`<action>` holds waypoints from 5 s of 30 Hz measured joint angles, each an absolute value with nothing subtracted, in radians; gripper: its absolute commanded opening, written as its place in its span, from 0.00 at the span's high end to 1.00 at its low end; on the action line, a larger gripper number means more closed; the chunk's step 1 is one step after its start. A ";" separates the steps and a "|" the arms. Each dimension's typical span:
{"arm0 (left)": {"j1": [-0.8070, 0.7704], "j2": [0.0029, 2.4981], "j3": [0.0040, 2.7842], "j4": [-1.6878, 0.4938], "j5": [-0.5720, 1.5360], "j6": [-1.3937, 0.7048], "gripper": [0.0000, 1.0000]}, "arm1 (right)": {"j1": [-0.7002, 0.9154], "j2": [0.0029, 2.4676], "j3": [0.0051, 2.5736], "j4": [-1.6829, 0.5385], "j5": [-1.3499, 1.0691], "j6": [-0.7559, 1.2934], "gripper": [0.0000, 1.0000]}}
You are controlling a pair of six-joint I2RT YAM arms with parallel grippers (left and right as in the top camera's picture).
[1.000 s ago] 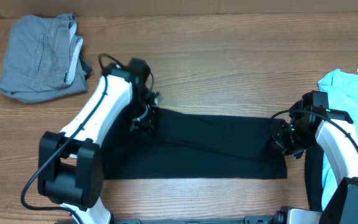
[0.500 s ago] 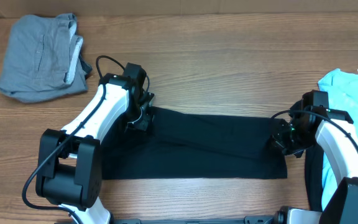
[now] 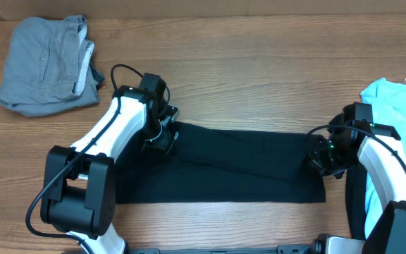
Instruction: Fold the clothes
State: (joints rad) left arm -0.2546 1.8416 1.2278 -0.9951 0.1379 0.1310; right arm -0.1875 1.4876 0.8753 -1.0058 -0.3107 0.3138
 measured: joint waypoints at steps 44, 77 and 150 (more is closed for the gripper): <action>-0.398 1.842 1.275 -1.382 0.319 -0.007 0.36 | -0.187 1.488 0.875 -1.003 -0.310 0.313 0.81; -0.229 1.842 1.147 -1.169 0.207 0.037 0.96 | -0.187 1.488 0.875 -1.003 -0.311 0.313 0.81; -0.007 1.689 0.907 -0.904 0.055 -0.180 0.66 | -0.187 1.518 0.873 -0.828 -0.142 0.415 0.56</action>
